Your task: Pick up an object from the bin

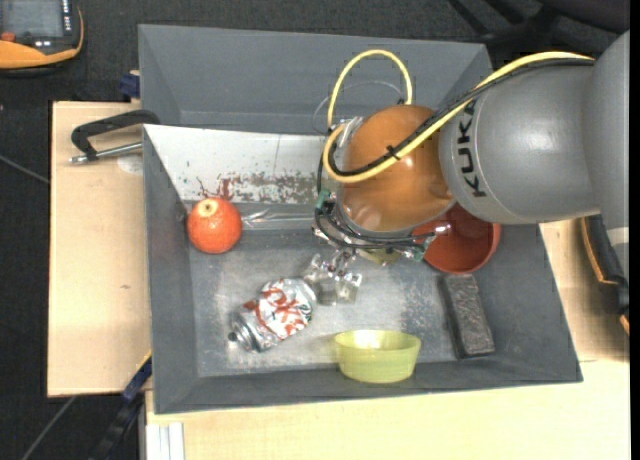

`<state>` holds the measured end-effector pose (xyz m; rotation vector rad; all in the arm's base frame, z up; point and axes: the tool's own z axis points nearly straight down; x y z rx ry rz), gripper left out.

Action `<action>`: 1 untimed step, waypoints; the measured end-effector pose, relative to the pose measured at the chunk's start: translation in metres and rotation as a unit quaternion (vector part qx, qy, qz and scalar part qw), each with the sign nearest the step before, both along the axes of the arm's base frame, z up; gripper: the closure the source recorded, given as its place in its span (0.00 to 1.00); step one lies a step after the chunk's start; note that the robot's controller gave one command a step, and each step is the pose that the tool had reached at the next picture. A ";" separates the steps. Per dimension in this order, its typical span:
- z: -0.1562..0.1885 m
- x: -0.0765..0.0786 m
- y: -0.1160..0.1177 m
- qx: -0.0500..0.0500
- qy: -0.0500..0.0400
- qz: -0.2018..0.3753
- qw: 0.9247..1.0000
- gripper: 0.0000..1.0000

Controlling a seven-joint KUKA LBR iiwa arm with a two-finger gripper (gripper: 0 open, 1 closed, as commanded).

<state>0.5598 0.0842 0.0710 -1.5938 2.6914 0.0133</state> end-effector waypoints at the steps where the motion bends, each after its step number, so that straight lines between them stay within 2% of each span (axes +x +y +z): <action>1: 0.012 -0.031 -0.008 0.002 0.002 -0.149 0.989 1.00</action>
Offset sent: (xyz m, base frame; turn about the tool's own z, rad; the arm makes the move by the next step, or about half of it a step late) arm -0.0313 -0.0094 0.0107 0.2985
